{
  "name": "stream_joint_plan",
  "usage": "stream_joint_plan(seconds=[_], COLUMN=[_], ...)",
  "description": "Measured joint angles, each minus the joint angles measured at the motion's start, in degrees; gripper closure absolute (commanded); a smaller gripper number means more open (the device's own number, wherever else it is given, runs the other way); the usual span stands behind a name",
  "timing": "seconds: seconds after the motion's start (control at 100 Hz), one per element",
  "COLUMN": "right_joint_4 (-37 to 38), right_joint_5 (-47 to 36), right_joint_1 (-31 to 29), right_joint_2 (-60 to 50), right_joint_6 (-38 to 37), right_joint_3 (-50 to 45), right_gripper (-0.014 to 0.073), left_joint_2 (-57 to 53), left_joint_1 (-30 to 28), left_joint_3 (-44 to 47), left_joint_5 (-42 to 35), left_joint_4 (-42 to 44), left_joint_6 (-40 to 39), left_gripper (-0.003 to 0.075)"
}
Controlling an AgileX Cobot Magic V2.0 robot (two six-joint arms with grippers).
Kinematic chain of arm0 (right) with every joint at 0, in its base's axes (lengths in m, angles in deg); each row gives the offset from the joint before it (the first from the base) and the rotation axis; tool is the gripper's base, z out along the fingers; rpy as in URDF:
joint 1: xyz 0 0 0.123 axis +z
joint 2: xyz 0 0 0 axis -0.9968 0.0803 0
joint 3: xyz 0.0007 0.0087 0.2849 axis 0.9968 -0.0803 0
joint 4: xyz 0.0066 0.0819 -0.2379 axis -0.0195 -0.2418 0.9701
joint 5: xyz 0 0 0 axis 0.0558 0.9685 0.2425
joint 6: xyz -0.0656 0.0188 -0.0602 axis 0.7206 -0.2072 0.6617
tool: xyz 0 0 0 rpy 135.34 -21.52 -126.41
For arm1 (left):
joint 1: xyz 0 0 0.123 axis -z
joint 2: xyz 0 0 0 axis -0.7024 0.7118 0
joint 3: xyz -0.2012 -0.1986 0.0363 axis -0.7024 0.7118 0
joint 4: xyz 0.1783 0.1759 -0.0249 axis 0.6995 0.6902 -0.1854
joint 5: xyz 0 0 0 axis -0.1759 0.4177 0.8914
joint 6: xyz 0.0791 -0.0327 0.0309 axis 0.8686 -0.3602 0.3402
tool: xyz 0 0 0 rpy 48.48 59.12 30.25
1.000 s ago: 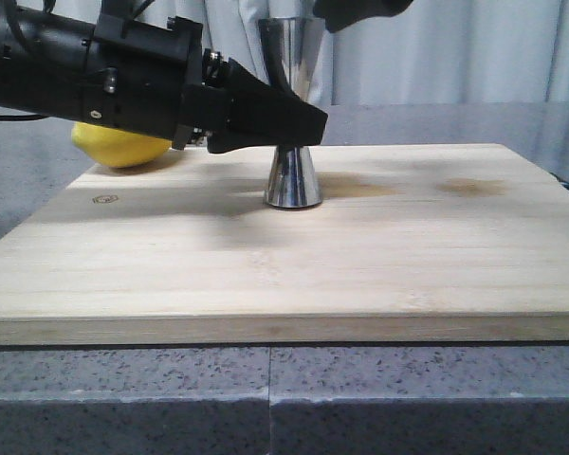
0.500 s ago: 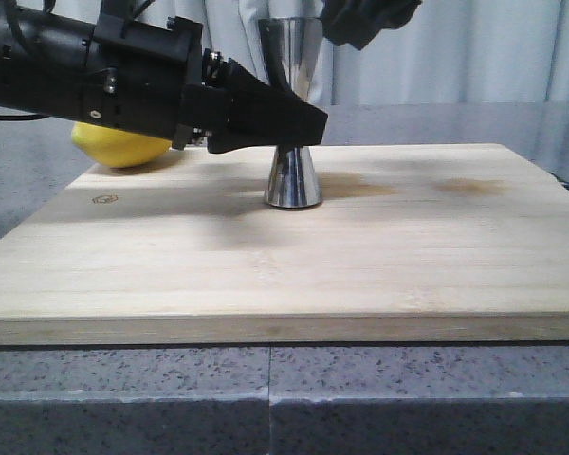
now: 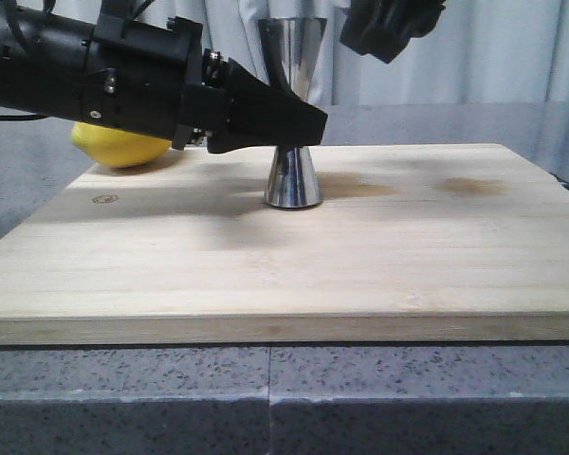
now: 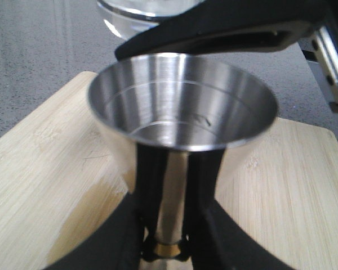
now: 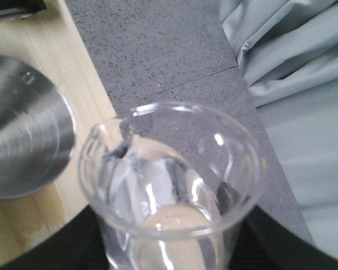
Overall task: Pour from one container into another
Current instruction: 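Tilt the beaker with the right gripper, pouring liquid into the jigger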
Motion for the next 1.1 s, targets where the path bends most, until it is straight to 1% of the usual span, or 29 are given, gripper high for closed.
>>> stream_joint_plan(seconds=[0.3, 0.55, 1.1], right_joint_4=[0.0, 0.0, 0.9], right_joint_5=[0.7, 2.1, 2.7], right_joint_1=[1.7, 3.0, 3.1], right_joint_2=[0.0, 0.0, 0.0], right_joint_6=[0.6, 3.4, 7.2], right_joint_3=[0.0, 0.0, 0.1], right_gripper=[0.0327, 0.0327, 0.0327], left_joint_2=[0.0, 0.0, 0.0], left_joint_1=[0.0, 0.0, 0.0], left_joint_3=[0.0, 0.0, 0.0], left_joint_5=[0.0, 0.0, 0.0], left_joint_4=[0.0, 0.0, 0.0], left_joint_6=[0.0, 0.0, 0.0], left_gripper=[0.0606, 0.0606, 0.0606])
